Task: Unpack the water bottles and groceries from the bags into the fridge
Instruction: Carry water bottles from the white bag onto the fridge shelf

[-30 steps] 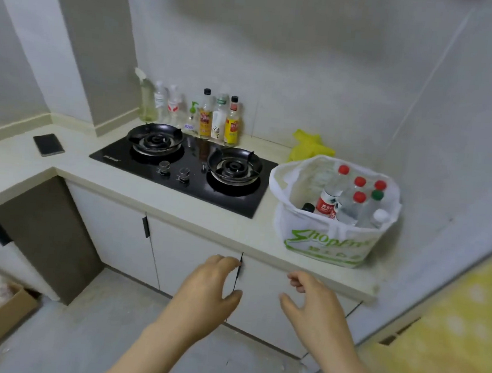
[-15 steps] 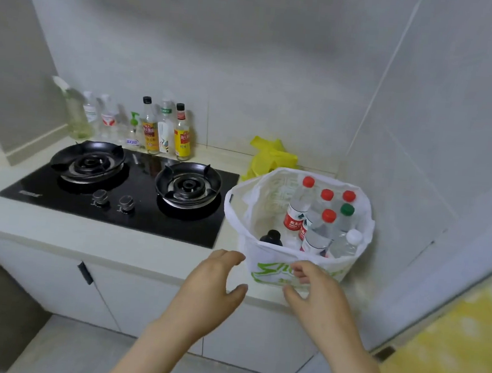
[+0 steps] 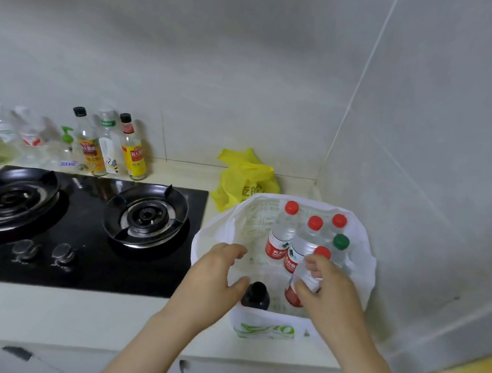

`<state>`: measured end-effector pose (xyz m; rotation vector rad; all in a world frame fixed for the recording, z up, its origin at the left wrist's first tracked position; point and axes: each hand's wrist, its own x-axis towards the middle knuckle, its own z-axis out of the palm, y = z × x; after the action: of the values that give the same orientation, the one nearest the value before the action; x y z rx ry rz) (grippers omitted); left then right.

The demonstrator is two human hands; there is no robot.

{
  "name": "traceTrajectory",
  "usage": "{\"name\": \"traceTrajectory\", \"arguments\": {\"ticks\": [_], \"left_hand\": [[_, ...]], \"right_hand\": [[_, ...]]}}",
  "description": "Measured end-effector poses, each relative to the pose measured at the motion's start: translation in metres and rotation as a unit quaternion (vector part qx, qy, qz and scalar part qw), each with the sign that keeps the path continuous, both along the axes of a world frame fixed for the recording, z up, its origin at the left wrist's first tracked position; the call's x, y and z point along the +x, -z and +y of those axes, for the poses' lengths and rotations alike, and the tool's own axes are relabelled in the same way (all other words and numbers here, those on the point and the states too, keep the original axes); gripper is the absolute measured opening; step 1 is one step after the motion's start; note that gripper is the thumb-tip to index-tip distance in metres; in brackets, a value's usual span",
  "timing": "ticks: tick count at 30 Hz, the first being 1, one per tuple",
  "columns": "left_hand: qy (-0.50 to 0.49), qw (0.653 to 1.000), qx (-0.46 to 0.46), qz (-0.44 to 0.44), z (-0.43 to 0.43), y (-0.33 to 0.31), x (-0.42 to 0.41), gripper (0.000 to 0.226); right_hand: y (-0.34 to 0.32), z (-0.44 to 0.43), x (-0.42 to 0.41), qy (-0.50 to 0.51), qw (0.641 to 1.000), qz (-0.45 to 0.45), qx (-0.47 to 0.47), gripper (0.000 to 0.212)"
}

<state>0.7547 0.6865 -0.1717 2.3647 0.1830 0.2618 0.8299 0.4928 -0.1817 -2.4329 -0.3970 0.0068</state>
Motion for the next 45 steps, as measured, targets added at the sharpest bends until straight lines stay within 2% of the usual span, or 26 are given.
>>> {"name": "traceTrajectory", "arguments": {"ticks": [7,15,19,22,26,30,35,45], "left_hand": [[0.021,0.999,0.006,0.03,-0.008,0.01,0.059,0.045],[0.029,0.998,0.04,0.048,-0.02,0.022,0.14,0.05],[0.037,0.996,0.055,0.054,-0.025,0.032,0.172,0.053],[0.041,0.996,0.062,0.051,-0.028,0.039,0.189,0.06],[0.023,0.996,0.073,0.045,-0.031,0.045,0.209,0.065],[0.023,0.995,0.077,0.057,-0.036,0.048,0.227,0.054],[0.0,0.996,0.058,0.063,-0.037,0.053,0.237,0.034],[-0.006,0.999,0.029,0.044,-0.021,0.061,0.203,0.022]], "right_hand": [[0.007,-0.009,0.055,0.02,0.998,0.0,-0.052,0.035],[0.021,-0.014,0.096,0.011,0.998,0.042,-0.049,0.043],[0.028,-0.014,0.103,-0.002,0.996,0.042,-0.084,0.036],[0.028,-0.014,0.107,-0.017,0.992,0.046,-0.12,0.022],[0.029,-0.013,0.11,-0.025,0.99,0.048,-0.127,0.016],[0.029,-0.015,0.114,-0.042,0.988,0.063,-0.136,0.019],[0.033,-0.019,0.117,-0.043,0.988,0.077,-0.124,0.011],[0.033,-0.017,0.114,-0.041,0.994,0.064,-0.081,0.015]]}}
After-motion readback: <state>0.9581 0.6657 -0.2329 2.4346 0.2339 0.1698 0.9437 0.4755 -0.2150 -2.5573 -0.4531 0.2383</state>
